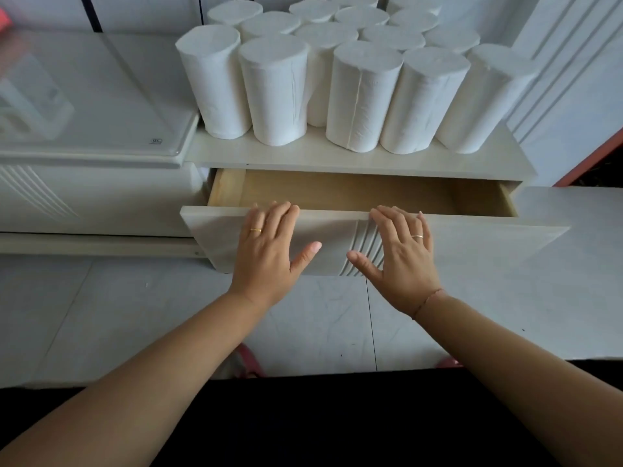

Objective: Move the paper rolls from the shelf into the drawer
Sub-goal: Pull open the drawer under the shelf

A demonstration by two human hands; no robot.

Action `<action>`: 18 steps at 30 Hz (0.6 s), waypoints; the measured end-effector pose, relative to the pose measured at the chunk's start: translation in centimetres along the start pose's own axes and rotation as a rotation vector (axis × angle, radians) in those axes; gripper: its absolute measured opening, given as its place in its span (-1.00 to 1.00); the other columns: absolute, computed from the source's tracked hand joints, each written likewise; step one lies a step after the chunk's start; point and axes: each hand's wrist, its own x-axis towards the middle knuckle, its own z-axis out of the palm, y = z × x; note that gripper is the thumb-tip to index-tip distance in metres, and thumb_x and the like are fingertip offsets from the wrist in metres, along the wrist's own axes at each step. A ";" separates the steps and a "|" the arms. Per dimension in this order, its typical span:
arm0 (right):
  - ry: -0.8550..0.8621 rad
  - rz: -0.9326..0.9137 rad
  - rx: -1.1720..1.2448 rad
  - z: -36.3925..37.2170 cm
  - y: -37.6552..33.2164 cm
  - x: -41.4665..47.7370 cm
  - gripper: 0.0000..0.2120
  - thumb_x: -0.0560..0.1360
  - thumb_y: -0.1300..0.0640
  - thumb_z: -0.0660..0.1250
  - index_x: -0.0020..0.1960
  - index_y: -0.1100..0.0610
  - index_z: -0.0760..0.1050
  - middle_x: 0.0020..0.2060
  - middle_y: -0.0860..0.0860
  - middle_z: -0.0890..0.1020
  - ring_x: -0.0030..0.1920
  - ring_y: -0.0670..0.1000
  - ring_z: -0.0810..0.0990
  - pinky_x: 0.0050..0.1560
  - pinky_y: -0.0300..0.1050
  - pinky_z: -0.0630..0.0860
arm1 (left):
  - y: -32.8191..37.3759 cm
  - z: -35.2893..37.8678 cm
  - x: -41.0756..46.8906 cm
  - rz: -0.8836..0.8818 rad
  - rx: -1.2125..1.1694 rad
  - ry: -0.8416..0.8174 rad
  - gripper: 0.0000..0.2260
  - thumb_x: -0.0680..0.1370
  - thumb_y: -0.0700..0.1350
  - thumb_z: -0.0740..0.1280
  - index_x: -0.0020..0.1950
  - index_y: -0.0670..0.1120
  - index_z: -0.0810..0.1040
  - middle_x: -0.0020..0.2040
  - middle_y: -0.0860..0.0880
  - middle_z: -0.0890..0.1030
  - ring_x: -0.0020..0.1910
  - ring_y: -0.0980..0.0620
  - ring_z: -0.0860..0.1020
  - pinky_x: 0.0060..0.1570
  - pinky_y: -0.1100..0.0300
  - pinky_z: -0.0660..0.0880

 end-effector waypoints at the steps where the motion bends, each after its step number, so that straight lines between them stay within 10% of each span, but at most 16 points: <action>1: -0.001 0.000 0.019 -0.4 -0.1 -0.3 -0.16 0.43 -0.45 -0.03 0.44 0.15 0.33 0.36 0.05 0.41 0.44 0.10 0.25 0.52 0.09 -0.06 | 0.1 -0.5 0.0 0.001 -0.004 0.000 -0.42 0.58 0.23 0.03 0.25 -0.23 0.48 0.17 -0.18 0.54 0.13 -0.25 0.47 0.23 -0.11 0.34; 18: -0.079 0.039 -0.017 -1.6 -1.2 -4.3 -0.33 0.47 -0.39 -0.04 0.17 0.11 0.50 0.04 0.02 0.58 0.17 0.13 0.46 0.27 -0.07 0.13 | 1.5 -3.4 -3.0 -0.035 0.001 -0.219 -0.40 0.52 0.31 -0.12 -0.06 -0.12 0.51 -0.15 -0.08 0.59 -0.11 -0.15 0.50 -0.06 0.02 0.29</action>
